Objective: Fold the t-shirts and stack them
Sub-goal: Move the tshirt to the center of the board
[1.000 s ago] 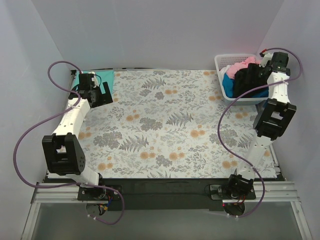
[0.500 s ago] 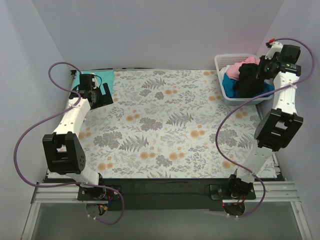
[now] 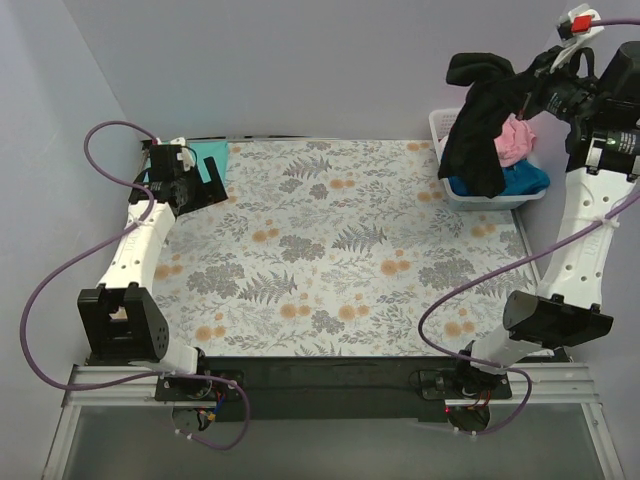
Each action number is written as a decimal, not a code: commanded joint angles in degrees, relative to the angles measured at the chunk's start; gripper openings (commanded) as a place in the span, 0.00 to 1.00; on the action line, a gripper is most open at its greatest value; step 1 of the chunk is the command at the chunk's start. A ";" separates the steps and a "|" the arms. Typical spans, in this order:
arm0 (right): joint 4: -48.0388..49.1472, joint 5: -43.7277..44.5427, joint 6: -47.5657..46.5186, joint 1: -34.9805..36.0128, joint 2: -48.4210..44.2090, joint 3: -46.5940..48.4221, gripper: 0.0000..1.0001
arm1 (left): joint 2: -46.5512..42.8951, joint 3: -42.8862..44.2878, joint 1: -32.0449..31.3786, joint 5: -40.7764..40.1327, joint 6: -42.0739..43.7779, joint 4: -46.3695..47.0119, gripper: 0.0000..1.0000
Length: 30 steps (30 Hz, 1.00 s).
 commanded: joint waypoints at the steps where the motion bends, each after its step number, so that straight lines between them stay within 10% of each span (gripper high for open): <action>1: 6.86 -8.75 5.03 4.82 -3.21 0.18 0.01 | -5.20 2.89 -0.07 3.19 -0.93 -0.45 0.98; 13: 24.89 -5.69 23.48 24.51 -4.01 1.33 0.01 | -7.67 7.36 -0.07 7.49 -3.13 0.34 0.98; 19: 27.89 -4.20 25.87 28.03 -11.81 -28.20 0.01 | -8.72 6.59 -0.07 13.90 -0.34 0.87 0.98; 20: 27.80 -3.93 24.91 27.07 -13.32 -33.52 0.11 | -8.90 5.54 -0.16 18.26 1.60 0.78 0.98; 22: 24.66 -2.88 21.57 24.97 -17.35 -48.76 0.63 | -10.30 4.13 -0.07 24.25 7.73 -1.06 0.98; 24: 18.86 -0.25 14.23 20.05 -18.69 -56.04 0.86 | -12.05 0.18 -0.07 31.91 17.67 -4.31 0.98; 30: 6.62 6.08 -4.08 12.03 -20.09 -67.23 0.88 | -16.72 -13.69 -3.93 33.69 35.52 -13.53 0.98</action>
